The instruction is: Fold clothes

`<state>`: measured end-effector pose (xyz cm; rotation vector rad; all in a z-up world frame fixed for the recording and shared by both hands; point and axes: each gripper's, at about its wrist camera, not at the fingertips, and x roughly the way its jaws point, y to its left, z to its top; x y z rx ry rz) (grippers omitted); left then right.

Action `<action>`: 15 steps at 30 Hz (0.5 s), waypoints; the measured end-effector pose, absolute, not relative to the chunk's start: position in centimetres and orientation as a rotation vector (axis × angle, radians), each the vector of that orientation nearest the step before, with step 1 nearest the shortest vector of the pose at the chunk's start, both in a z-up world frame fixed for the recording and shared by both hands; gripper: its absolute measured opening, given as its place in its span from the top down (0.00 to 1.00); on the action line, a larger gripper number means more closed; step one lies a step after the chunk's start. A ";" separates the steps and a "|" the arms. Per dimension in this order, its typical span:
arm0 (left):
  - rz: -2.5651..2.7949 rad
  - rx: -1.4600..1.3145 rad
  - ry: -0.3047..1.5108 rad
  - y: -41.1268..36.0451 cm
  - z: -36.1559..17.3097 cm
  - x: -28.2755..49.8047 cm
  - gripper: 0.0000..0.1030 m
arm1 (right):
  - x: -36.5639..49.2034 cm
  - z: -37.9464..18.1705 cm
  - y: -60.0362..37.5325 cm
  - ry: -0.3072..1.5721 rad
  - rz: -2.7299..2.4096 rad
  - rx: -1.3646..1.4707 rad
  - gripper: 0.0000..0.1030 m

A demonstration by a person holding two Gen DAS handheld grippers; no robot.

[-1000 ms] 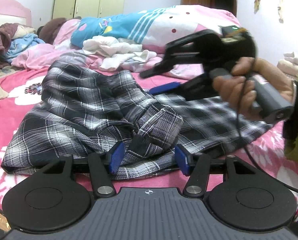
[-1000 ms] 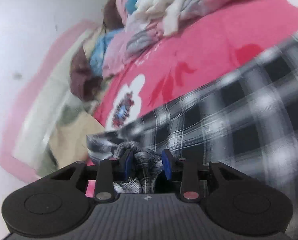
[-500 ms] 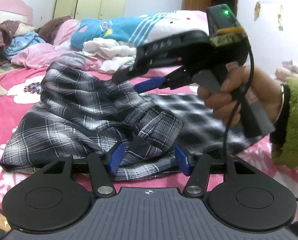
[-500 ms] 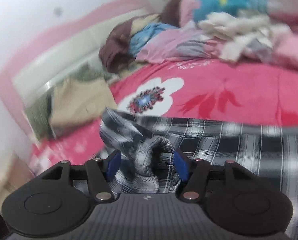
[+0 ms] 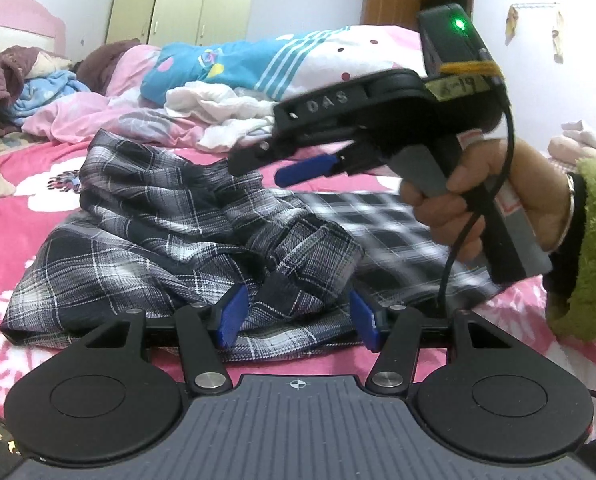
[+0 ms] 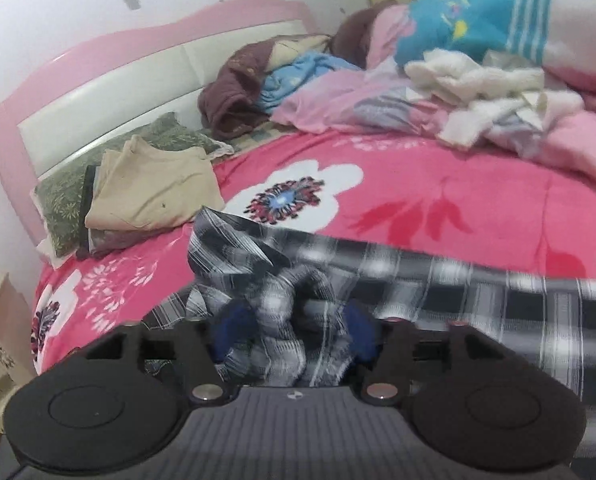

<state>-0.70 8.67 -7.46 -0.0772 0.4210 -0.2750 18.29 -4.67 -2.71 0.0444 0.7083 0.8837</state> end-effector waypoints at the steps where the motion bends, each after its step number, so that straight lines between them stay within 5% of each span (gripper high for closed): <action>1: -0.275 -0.075 0.422 8.6 -7.5 -0.7 0.45 | 18.3 -2.8 -4.6 0.709 0.883 0.035 0.36; 15: -0.275 -0.067 0.421 8.6 -7.6 -0.7 0.45 | 17.0 -3.1 -5.7 0.716 0.931 0.069 0.47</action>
